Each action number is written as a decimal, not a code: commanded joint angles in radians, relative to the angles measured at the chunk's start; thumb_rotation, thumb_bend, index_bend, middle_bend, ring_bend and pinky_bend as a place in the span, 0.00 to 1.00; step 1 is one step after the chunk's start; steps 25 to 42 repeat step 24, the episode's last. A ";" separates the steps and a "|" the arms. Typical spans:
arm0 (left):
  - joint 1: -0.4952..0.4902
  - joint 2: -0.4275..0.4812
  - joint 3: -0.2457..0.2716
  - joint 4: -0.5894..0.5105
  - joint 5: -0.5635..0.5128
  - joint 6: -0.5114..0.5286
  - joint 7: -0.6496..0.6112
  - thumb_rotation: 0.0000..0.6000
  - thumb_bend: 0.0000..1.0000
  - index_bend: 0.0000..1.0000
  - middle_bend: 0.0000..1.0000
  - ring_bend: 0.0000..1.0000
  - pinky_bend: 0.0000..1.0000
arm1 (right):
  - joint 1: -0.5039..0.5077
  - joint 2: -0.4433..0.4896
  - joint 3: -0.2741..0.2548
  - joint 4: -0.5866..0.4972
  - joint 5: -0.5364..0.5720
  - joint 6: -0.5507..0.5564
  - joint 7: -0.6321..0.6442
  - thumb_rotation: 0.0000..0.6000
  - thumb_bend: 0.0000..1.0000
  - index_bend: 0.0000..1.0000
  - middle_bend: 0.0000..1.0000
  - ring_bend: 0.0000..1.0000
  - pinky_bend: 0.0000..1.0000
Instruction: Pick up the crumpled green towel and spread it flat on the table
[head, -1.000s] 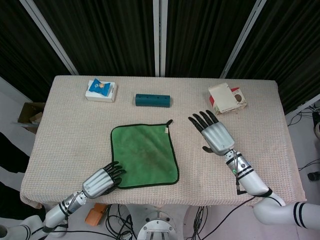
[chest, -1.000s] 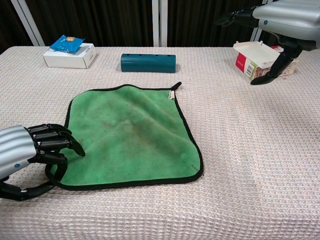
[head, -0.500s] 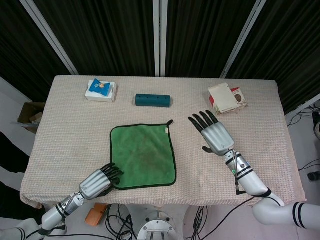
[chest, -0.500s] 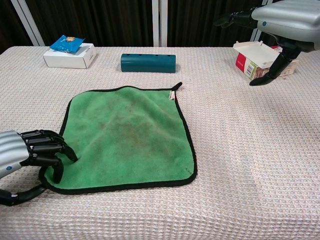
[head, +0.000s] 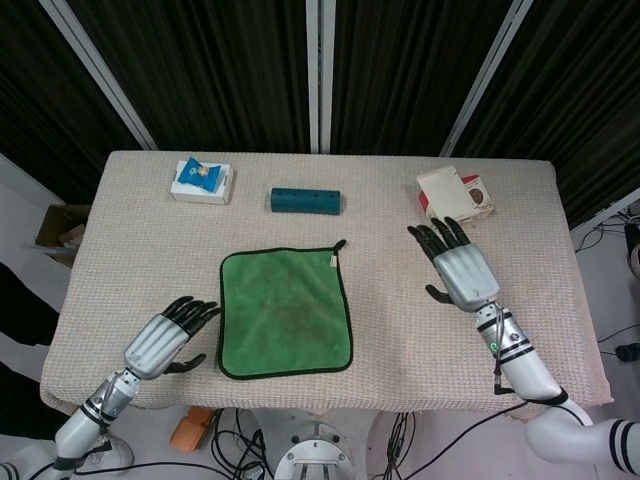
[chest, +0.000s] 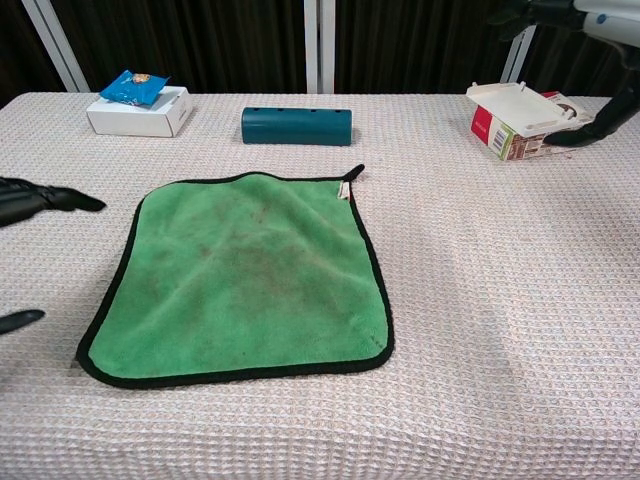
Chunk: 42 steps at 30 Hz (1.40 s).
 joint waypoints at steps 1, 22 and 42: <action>0.055 0.103 -0.143 -0.085 -0.263 -0.012 -0.038 1.00 0.24 0.15 0.17 0.16 0.16 | -0.076 0.037 -0.011 0.001 -0.002 0.078 0.076 1.00 0.20 0.05 0.18 0.02 0.11; 0.348 0.179 -0.093 -0.129 -0.204 0.301 -0.029 1.00 0.22 0.17 0.18 0.16 0.16 | -0.462 0.056 -0.176 0.182 -0.248 0.430 0.475 1.00 0.22 0.07 0.13 0.00 0.00; 0.364 0.187 -0.073 -0.155 -0.188 0.296 0.002 1.00 0.22 0.17 0.18 0.16 0.16 | -0.471 0.053 -0.176 0.195 -0.250 0.424 0.487 1.00 0.22 0.07 0.13 0.00 0.00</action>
